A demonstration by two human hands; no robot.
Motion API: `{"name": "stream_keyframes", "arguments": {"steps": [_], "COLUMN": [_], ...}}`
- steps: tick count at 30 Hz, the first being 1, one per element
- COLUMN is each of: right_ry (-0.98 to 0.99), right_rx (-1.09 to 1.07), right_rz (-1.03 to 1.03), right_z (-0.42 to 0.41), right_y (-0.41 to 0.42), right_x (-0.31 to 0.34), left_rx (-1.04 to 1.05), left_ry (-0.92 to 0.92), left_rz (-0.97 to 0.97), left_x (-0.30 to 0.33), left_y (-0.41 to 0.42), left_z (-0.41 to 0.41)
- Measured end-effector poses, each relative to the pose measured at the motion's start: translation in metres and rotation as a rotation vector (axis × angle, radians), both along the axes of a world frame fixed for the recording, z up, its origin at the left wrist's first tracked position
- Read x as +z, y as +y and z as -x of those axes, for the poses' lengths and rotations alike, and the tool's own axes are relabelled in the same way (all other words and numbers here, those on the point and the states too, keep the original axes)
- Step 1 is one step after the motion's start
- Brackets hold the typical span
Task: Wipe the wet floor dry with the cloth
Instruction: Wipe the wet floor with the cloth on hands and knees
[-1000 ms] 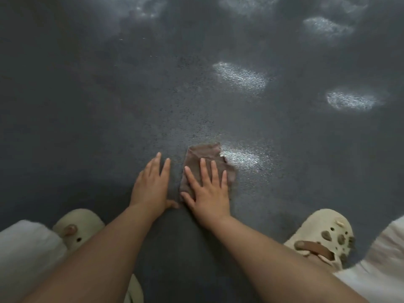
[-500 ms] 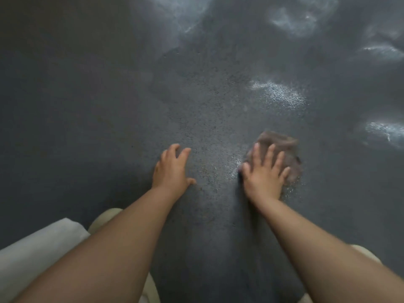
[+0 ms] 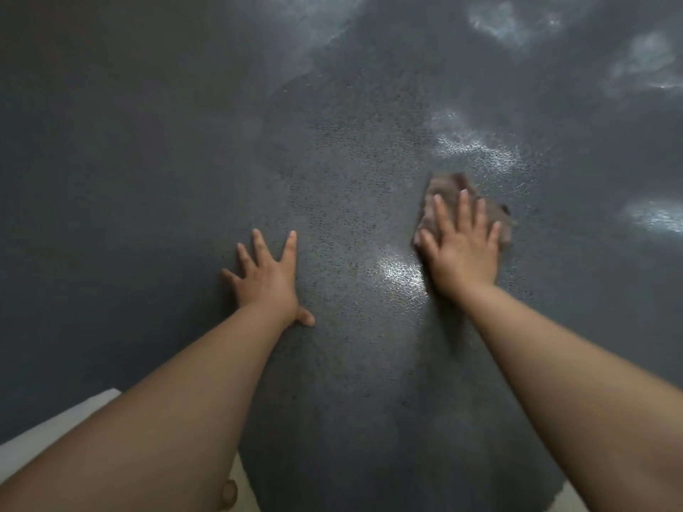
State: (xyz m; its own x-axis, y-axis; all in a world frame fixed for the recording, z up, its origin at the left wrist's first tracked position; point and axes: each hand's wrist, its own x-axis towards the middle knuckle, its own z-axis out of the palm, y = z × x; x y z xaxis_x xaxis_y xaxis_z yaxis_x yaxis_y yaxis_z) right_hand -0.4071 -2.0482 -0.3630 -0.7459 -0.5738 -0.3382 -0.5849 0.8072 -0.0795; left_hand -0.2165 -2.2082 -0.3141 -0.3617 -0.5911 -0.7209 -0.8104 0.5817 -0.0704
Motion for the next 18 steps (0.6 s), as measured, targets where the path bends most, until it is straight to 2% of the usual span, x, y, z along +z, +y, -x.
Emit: {"name": "stream_keyframes", "arguments": {"steps": [3,5,9,12,14,16,18], "right_ry": [-0.032,-0.065,-0.062,-0.051,-0.063,-0.024,0.008], "right_rx": [-0.205,-0.222,0.165,0.485,0.665,0.742,0.645], "right_rz": [0.028,0.049,0.072,0.117,0.091,0.085,0.082], "right_z": [0.027,0.022,-0.032,-0.086,-0.081,-0.047,-0.008], "right_y": [-0.029,-0.054,-0.086,-0.072,-0.059,-0.057,-0.07], "right_x": [0.004,0.004,0.006,0.002,0.0,-0.003,-0.002], "left_rx": [0.036,0.045,0.056,0.051,0.048,0.047,0.052], "left_ry": [0.048,0.057,0.069,0.078,0.071,0.059,0.061], "left_rz": [-0.017,-0.024,-0.042,-0.038,-0.035,-0.046,-0.054], "left_x": [-0.004,-0.005,-0.006,-0.006,-0.007,-0.008,-0.009], "left_y": [-0.003,-0.005,-0.007,-0.006,-0.006,-0.007,-0.008], "left_z": [0.0,0.0,-0.001,-0.004,-0.003,-0.002,-0.001]}}
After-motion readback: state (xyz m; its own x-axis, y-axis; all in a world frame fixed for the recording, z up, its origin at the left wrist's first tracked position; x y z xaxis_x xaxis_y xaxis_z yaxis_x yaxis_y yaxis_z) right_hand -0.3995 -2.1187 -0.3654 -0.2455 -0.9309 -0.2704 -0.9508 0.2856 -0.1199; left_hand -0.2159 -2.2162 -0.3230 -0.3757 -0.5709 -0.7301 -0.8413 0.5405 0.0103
